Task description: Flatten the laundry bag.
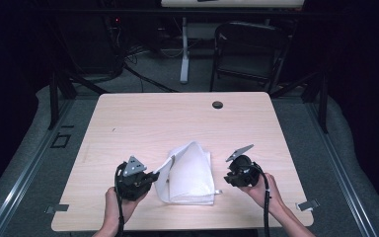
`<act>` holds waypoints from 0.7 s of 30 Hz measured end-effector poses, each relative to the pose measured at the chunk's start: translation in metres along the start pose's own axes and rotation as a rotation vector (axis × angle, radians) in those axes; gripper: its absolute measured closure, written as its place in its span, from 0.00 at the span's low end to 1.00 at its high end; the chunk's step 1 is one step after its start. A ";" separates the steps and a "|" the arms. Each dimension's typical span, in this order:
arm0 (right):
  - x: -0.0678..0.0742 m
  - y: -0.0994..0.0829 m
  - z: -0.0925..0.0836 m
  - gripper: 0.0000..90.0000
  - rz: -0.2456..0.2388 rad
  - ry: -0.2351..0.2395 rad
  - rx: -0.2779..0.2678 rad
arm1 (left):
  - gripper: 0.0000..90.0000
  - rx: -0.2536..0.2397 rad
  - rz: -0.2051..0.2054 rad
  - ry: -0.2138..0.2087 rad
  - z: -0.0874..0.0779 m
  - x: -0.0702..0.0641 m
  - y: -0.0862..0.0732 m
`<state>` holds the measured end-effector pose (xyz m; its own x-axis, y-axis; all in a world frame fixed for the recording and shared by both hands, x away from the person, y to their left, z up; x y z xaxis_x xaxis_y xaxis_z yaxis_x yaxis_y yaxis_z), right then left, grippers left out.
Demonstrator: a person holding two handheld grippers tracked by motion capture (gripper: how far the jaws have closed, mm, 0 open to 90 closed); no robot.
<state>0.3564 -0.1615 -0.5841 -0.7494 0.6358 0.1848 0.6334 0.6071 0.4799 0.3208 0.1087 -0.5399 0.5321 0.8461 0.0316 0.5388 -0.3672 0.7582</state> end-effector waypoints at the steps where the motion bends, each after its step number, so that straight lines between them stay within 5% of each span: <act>1: 0.001 0.004 0.004 0.93 -0.001 0.011 -0.011 | 0.98 0.000 0.000 0.000 0.000 0.000 0.000; 15: 0.010 0.030 0.036 1.00 -0.021 0.063 0.024 | 0.98 0.009 -0.012 0.026 -0.003 0.013 -0.009; 21: 0.012 0.027 0.049 1.00 0.031 0.134 0.015 | 0.98 0.026 -0.014 0.034 -0.005 0.018 -0.013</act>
<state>0.3743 -0.1138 -0.6112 -0.7477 0.5858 0.3126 0.6588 0.5956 0.4596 0.3203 0.1309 -0.5459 0.5022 0.8637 0.0432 0.5629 -0.3644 0.7418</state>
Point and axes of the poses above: each handheld gripper's, and its own axes: z roughly forward along the jaws, y roughly out of its top, x roughly to its left, the point moved 8 cm from there along z, roughly forward along the jaws, and after that the axes turned 10 degrees about y, right-handed, at the moved point
